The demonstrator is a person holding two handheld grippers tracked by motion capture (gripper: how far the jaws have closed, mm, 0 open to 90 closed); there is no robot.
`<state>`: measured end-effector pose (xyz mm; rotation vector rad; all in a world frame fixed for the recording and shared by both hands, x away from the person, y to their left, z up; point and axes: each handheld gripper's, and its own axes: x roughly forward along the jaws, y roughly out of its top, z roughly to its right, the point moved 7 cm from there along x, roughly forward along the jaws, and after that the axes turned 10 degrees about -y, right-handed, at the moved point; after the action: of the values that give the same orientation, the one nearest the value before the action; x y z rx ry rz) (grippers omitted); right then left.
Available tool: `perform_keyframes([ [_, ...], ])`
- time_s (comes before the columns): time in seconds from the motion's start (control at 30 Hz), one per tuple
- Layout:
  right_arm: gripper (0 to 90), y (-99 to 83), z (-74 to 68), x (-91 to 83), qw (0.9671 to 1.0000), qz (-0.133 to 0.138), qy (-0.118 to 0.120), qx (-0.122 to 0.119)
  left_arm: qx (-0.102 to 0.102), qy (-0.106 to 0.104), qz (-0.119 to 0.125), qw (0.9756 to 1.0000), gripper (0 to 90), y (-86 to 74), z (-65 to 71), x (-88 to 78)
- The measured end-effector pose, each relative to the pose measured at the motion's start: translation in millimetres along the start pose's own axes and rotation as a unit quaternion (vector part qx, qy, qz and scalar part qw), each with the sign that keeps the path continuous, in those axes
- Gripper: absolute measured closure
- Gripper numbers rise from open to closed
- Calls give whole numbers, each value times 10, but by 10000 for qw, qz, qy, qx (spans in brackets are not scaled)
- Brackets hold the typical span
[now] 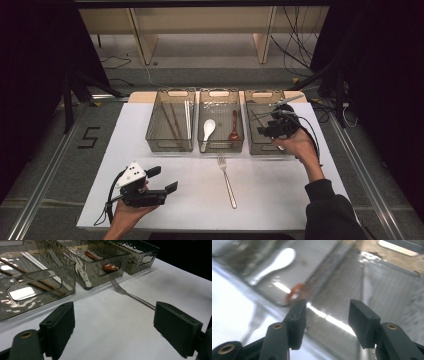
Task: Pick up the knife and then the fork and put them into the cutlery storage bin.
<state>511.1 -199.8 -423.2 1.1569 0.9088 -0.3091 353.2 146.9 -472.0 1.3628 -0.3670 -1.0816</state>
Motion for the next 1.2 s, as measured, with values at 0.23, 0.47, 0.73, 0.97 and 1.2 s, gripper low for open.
perform_keyframes([
  [0.23,457,-181,-300,-190,9989,252,356,-153,1,10,18,10000,169,2,0,-1],
  [0.47,423,-339,-516,-294,9974,392,582,-190,11,8,20,10000,169,2,4,0],
  [0.73,420,-540,-761,-298,9945,343,975,-182,12,11,21,10000,169,2,3,-3],
  [0.97,635,-681,-969,-303,9911,391,1215,-367,20,5,21,10000,169,3,6,-5],
  [1.2,841,-803,-1286,-199,9879,173,1346,-756,13,2,17,10000,169,1,5,-4],
])
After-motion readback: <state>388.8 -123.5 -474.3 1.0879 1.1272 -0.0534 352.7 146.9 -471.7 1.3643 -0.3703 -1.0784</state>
